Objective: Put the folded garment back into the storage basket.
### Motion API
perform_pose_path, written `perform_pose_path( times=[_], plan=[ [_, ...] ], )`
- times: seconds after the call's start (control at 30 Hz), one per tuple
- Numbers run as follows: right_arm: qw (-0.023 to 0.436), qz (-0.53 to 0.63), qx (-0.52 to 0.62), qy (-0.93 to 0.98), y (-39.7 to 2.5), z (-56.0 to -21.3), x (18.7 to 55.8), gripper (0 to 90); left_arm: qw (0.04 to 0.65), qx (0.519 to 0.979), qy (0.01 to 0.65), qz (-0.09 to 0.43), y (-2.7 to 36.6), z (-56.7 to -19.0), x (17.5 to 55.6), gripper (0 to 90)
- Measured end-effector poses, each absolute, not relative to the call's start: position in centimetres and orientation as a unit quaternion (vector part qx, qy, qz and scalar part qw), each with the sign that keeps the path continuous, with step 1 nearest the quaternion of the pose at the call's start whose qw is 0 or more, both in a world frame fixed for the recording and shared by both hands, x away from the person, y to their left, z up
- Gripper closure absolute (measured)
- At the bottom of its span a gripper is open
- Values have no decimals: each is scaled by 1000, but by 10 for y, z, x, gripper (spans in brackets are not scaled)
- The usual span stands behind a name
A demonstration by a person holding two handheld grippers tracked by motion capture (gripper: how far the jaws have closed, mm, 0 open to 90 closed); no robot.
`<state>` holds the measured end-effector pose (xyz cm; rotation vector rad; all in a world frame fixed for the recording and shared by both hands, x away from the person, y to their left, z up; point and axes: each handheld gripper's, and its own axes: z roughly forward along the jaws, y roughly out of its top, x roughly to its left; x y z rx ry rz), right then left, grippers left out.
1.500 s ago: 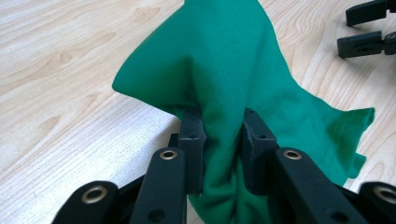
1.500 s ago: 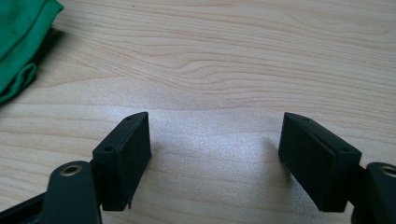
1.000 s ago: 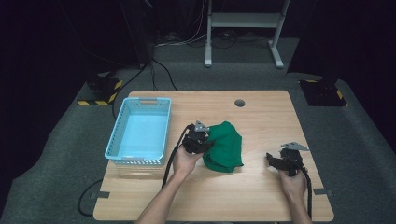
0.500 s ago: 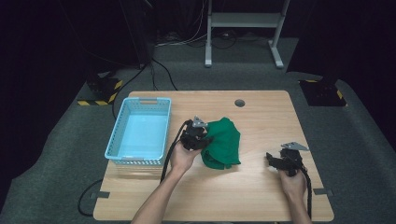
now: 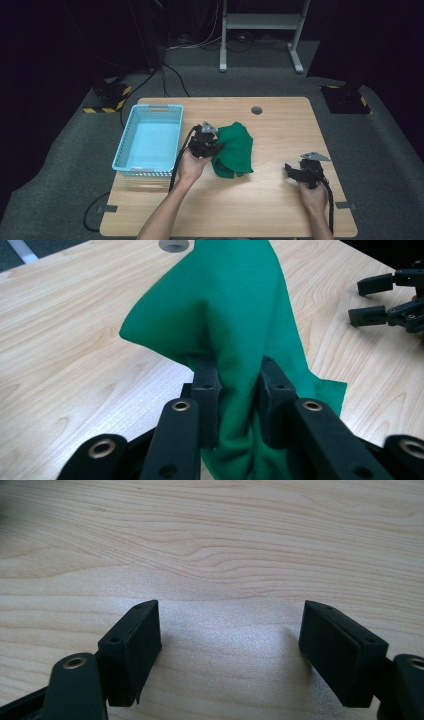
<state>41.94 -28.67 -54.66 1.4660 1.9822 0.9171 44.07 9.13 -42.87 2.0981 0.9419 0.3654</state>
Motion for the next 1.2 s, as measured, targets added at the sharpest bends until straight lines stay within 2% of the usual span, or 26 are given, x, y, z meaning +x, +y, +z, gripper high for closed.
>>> perform_pose_path(
  times=[1.2],
  plan=[
    [252, 337, 538, 730, -286, -547, 420, 243, 403, 820, 374, 160, 122, -393, 441, 737]
  ],
)
